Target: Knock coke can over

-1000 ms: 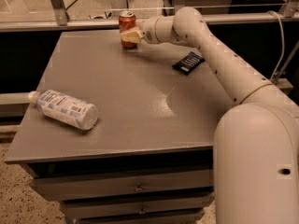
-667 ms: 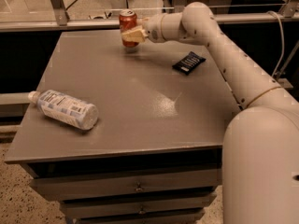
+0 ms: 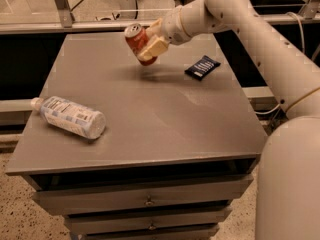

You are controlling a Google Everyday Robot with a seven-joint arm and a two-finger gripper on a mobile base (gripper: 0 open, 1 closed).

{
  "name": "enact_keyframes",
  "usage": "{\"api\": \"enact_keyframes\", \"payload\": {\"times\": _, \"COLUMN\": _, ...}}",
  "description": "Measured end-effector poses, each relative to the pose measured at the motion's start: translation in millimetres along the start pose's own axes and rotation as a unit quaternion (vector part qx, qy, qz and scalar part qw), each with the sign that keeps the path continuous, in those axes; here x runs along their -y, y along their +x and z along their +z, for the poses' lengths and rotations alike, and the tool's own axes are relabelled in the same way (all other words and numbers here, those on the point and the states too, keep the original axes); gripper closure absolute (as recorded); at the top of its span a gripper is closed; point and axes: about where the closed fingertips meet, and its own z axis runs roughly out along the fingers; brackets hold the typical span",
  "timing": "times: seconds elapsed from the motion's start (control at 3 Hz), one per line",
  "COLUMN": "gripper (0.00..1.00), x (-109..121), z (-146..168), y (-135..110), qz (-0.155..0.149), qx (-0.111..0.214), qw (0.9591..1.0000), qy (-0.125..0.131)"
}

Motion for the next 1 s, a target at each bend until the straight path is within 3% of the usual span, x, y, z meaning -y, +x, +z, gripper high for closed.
{"api": "enact_keyframes", "payload": {"times": 0.33, "gripper": 1.00, "x": -36.7, "z": -18.8, "y": 1.6, "qz": -0.125, "qx": -0.086, "qw": 0.9866, "qy": -0.059}}
{"api": "enact_keyframes", "payload": {"times": 0.67, "gripper": 0.85, "x": -58.1, "z": -25.0, "y": 1.9, "qz": -0.211, "qx": -0.142, "qw": 0.9627, "qy": -0.094}}
{"api": "enact_keyframes", "payload": {"times": 1.0, "gripper": 0.61, "x": -70.4, "z": -26.0, "y": -0.9, "qz": -0.266, "qx": -0.169, "qw": 0.9421, "qy": -0.115}}
